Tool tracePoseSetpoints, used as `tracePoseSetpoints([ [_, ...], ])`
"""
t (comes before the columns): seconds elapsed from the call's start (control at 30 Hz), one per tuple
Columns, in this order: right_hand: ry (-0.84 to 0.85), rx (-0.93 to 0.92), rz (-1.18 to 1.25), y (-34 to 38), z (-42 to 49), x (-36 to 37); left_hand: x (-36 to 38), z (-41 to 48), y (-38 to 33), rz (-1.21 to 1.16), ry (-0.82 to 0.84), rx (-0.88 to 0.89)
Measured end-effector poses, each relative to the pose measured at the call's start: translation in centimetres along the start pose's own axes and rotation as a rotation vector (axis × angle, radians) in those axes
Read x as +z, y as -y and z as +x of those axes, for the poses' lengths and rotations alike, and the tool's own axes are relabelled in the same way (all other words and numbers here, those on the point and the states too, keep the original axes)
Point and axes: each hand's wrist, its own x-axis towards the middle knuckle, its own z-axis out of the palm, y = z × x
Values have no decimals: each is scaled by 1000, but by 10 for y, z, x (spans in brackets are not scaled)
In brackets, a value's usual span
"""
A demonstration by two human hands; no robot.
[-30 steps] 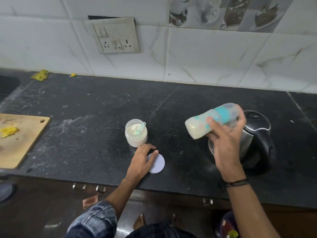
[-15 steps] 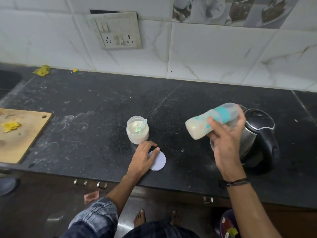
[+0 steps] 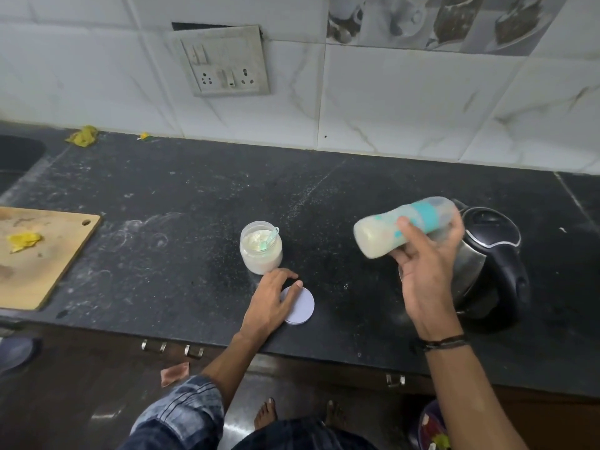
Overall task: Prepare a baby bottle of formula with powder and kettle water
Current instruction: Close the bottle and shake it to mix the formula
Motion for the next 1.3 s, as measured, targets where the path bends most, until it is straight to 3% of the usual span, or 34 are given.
tracePoseSetpoints([
  [0.07, -43, 2, 17, 0, 3, 2, 0, 0, 0, 4, -6, -5],
  [0.17, 135, 26, -158, -2, 0, 1, 0, -1, 2, 0, -2, 0],
  [0.3, -36, 13, 27, 2, 4, 2, 0, 1, 0, -5, -1, -7],
  [0.4, 119, 41, -130, 1, 1, 3, 0, -1, 1, 2, 3, -2],
  [0.53, -20, 32, 3, 1, 1, 4, 0, 0, -2, -3, 6, -11],
  [0.67, 115, 35, -156, -1, -2, 3, -2, -1, -1, -6, 11, -10],
  [0.8, -30, 2, -9, 4, 1, 3, -2, -1, -3, -2, 6, -19],
  [0.9, 134, 42, -172, 3, -1, 3, -2, -2, -2, 5, 9, -12],
  [1.03, -18, 17, -28, 1, 1, 4, -2, 0, -4, 7, 12, -18],
  [1.17, 147, 59, -189, -2, -2, 6, -3, -2, -2, 9, 19, -18],
  [1.3, 3, 25, -34, -2, 1, 10, -1, -1, -3, 13, 18, -27],
])
